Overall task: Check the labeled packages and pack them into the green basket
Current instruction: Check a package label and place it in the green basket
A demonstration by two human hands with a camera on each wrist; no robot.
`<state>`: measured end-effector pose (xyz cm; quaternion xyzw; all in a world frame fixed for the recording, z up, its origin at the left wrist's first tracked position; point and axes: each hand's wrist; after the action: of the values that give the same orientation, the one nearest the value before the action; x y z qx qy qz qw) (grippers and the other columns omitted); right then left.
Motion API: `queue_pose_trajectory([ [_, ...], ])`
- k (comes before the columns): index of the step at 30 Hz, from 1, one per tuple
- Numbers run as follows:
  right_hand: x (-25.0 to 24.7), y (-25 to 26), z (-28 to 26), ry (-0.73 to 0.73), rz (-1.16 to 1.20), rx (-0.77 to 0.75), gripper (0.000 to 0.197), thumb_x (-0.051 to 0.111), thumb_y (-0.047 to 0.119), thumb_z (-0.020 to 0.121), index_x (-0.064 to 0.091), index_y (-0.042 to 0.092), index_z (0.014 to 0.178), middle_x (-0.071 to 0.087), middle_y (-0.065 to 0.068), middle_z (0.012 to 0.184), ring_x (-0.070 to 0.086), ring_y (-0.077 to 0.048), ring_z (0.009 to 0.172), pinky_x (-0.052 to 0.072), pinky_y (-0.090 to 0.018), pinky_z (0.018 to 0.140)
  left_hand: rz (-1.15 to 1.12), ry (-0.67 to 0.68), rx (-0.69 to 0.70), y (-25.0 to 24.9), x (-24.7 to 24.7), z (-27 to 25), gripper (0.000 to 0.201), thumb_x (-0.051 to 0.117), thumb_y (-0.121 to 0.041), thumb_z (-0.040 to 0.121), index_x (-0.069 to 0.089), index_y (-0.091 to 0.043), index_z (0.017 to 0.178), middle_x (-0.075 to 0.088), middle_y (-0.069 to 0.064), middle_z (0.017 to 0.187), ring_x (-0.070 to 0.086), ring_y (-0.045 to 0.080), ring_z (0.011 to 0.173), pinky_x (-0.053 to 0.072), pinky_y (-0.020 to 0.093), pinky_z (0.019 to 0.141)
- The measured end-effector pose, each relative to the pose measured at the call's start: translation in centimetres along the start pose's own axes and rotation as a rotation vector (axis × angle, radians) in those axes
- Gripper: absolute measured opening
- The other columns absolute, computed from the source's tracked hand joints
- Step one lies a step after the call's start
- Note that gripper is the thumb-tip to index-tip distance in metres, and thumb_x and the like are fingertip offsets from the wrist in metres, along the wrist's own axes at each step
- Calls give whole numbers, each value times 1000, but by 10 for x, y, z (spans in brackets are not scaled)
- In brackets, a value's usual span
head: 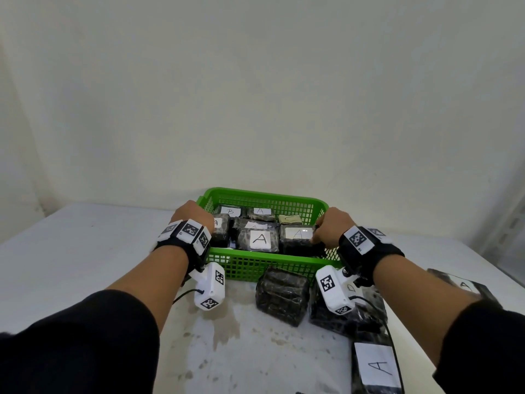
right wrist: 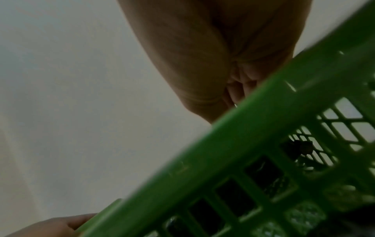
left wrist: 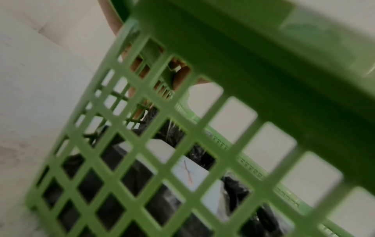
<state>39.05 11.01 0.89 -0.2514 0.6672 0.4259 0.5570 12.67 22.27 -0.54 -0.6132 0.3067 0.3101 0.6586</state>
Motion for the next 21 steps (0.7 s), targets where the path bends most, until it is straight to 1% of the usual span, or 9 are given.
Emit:
queue_pose_trajectory([
  [2, -1, 2, 1, -28, -15, -4, 32, 89, 17, 77, 79, 2, 103, 78, -12, 104, 73, -28, 98, 62, -35, 83, 3, 1, -4, 0, -1, -1, 9, 55, -10, 90, 60, -3, 91, 66, 18, 96, 54, 29, 74, 41, 29, 63],
  [4, -2, 2, 2, -24, -15, -9, 30, 91, 17, 75, 81, 3, 100, 79, -12, 102, 75, -28, 94, 63, -38, 83, 0, 3, -4, 1, -2, -1, 7, 55, -10, 89, 59, -4, 89, 63, 16, 91, 54, 29, 74, 41, 29, 62],
  [7, -2, 1, 2, -2, -26, -31, 30, 90, 20, 77, 82, 7, 103, 79, -10, 105, 75, -26, 92, 63, -34, 79, -7, 4, 0, 3, -1, 0, 7, 55, -11, 88, 58, -5, 86, 59, 12, 83, 53, 28, 70, 39, 28, 59],
  [8, -1, 1, 2, 16, -35, -40, 31, 89, 21, 79, 82, 8, 106, 79, -9, 108, 74, -25, 95, 62, -34, 80, -9, 2, 1, 3, -1, 0, 8, 54, -11, 88, 57, -5, 85, 58, 12, 82, 52, 28, 69, 39, 27, 59],
  [10, 0, 4, 0, 56, -57, -60, 36, 87, 24, 82, 79, 7, 112, 78, -8, 114, 73, -25, 102, 60, -35, 88, -12, -3, 6, 4, -1, 0, 11, 54, -11, 89, 56, -6, 80, 57, 12, 80, 51, 27, 67, 38, 27, 59],
  [12, 2, 5, -1, 68, -60, -64, 38, 88, 24, 81, 79, 7, 114, 77, -9, 115, 72, -25, 104, 60, -37, 91, -10, -3, 8, 3, -1, -1, 14, 55, -10, 89, 54, -7, 76, 56, 11, 79, 51, 27, 67, 37, 26, 57],
  [15, 1, 2, -2, 1, -10, -43, 28, 89, 14, 78, 82, 7, 104, 79, -11, 106, 74, -26, 95, 62, -36, 84, -9, -7, 2, 2, -1, -2, 9, 56, -10, 89, 57, -5, 82, 58, 11, 80, 52, 27, 68, 39, 27, 59],
  [17, 0, 0, -1, -24, 28, -42, 26, 90, 13, 77, 83, 7, 101, 79, -10, 102, 74, -25, 90, 63, -36, 82, -10, -6, 2, 2, -1, -1, 7, 56, -10, 89, 57, -5, 84, 58, 12, 81, 52, 26, 65, 40, 28, 60],
  [21, 2, 4, -3, 13, -57, -57, 29, 89, 19, 78, 82, 8, 104, 79, -9, 105, 74, -24, 97, 62, -38, 88, -6, -9, 8, 4, 0, 1, 7, 56, -11, 88, 56, -5, 84, 58, 12, 81, 52, 27, 67, 39, 28, 59],
])
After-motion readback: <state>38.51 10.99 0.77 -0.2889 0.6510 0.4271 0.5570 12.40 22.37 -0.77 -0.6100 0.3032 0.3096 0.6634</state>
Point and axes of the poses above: each hand's wrist, its own z-axis towards the middle knuckle, its own x-axis out of the palm, y = z × x
